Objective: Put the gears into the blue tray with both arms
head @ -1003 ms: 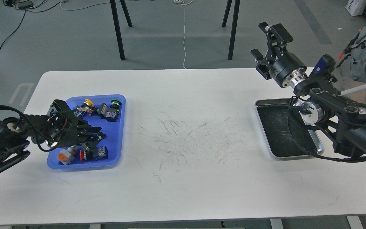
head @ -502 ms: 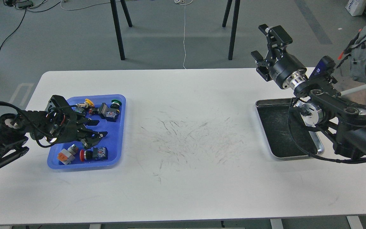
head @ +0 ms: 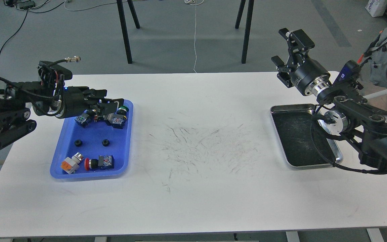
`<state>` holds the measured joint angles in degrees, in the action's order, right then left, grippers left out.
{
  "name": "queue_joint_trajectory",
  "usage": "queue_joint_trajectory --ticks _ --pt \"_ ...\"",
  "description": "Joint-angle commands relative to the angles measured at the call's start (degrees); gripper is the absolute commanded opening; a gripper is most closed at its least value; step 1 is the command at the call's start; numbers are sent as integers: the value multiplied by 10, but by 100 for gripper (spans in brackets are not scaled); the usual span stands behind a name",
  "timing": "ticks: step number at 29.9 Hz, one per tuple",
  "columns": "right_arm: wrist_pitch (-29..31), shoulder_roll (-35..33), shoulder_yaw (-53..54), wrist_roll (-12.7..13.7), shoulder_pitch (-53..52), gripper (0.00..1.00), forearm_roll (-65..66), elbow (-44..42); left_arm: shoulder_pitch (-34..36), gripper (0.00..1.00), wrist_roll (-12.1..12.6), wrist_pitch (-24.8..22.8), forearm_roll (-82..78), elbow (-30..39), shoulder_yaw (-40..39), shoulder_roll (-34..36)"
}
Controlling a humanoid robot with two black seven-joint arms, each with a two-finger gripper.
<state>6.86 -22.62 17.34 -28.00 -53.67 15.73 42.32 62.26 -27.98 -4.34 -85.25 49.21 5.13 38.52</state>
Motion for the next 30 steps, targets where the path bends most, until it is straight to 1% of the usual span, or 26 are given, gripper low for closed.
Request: queue_joint_trajectory --ticks 1,5,7,14,18,22,25,30 --pt "1 -2 -2 0 2 98 0 -1 3 88 0 0 103 -2 -14 -22" --pt "0 -2 -2 0 3 98 1 -1 4 94 0 -1 201 -5 -21 -32" --pt "0 -2 -3 0 3 98 1 -1 3 99 0 -1 259 -9 -38 -42" --pt "0 -2 -3 0 15 98 0 -1 -2 100 0 -1 374 -9 -64 -53" --pt "0 -2 -1 0 21 98 0 -2 -5 100 0 -1 451 -24 -80 -75" --pt "-4 -1 2 0 29 98 -2 -4 -7 100 0 -12 535 -31 -98 -93" --pt "-8 2 8 0 35 98 -4 -4 -27 100 0 -26 593 -32 -143 -101" --pt "-14 6 12 0 51 98 -11 -5 -81 100 0 -54 605 -51 -258 -121"
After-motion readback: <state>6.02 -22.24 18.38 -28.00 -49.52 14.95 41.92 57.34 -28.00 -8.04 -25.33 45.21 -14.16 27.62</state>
